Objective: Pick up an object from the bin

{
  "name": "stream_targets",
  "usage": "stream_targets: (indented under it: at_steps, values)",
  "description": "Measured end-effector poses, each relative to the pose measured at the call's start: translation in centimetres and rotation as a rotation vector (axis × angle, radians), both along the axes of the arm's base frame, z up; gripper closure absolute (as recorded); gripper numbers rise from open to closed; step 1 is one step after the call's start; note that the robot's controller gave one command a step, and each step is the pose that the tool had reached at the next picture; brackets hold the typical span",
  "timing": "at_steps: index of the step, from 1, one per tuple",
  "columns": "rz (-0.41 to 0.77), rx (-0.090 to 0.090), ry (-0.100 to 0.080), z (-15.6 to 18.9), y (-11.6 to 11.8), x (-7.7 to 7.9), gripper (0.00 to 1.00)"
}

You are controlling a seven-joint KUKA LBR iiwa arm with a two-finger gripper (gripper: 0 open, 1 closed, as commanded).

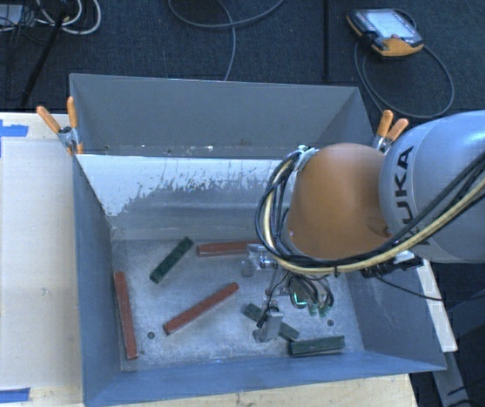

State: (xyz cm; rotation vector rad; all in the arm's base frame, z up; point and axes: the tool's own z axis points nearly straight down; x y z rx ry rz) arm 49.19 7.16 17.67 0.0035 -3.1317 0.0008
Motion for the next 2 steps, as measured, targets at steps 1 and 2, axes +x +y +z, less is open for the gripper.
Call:
stream_targets:
  at_steps: [1,2]
  values:
    - [-0.002,0.001,-0.008,0.4,0.0,0.2,0.00]
    - [-0.062,0.001,-0.015,-5.2,-0.9,1.8,0.00]
